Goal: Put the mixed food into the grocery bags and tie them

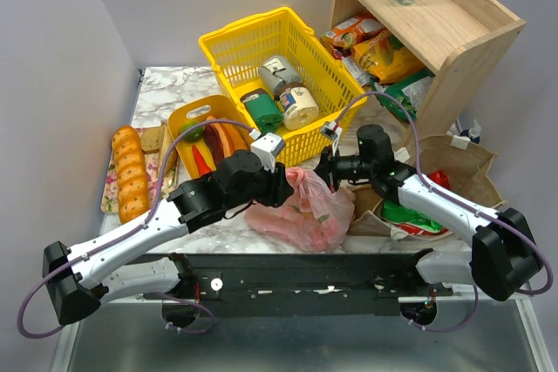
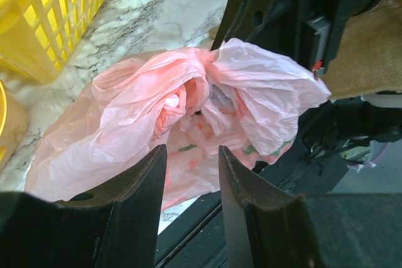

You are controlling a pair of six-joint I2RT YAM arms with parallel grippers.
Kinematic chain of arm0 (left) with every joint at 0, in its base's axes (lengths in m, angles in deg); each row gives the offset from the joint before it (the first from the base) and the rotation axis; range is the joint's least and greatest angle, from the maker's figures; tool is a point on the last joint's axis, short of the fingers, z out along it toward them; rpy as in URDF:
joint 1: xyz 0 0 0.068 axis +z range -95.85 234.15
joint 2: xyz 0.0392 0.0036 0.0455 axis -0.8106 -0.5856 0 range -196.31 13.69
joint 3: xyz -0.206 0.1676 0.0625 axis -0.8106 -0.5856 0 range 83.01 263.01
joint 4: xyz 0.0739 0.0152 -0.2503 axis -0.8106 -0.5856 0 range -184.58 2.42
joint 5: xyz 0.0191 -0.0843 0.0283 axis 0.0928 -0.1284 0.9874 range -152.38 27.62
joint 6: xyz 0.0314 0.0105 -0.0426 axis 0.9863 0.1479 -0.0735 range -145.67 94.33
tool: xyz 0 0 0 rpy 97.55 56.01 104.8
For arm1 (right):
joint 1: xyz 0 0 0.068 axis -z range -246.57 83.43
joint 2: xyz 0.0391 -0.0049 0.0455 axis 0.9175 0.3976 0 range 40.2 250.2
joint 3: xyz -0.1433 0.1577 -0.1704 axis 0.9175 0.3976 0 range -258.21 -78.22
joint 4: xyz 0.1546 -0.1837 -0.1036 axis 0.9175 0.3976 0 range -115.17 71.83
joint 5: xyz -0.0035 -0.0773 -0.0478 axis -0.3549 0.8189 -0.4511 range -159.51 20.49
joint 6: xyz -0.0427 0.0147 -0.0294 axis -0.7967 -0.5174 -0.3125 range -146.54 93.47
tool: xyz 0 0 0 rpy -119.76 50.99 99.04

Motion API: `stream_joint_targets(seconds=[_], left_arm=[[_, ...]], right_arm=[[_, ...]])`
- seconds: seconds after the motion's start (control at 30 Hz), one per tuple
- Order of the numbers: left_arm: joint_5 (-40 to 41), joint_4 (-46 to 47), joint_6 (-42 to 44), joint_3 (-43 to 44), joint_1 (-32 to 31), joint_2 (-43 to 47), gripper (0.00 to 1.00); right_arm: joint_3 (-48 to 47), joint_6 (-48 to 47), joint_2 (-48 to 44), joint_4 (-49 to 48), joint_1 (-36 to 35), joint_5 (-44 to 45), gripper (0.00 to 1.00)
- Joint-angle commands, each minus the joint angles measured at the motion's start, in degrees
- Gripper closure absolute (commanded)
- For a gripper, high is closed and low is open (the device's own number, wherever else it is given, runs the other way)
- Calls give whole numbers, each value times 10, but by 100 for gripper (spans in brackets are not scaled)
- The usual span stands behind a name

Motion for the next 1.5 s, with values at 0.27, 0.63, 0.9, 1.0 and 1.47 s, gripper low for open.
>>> stream_joint_targets(seconds=[0.27,0.63,0.9,1.0,1.47], left_arm=[[71,0,69,11,9,-26,44],[23,79,107,-7,12,-26,44],[12,95,114,-2,12,-54,58],[18,96,113,-5,12,-57,65],[75,64,108,-34,21,-16,100]], right_arm=[[3,-4,-7,30,-4,8,99],[-1,-5,2,33,-4,3,99],[1,-6,1,35,-4,2,99],[2,-8,0,38,-4,4,99],[-11,-60,-55,178,-4,111,99]])
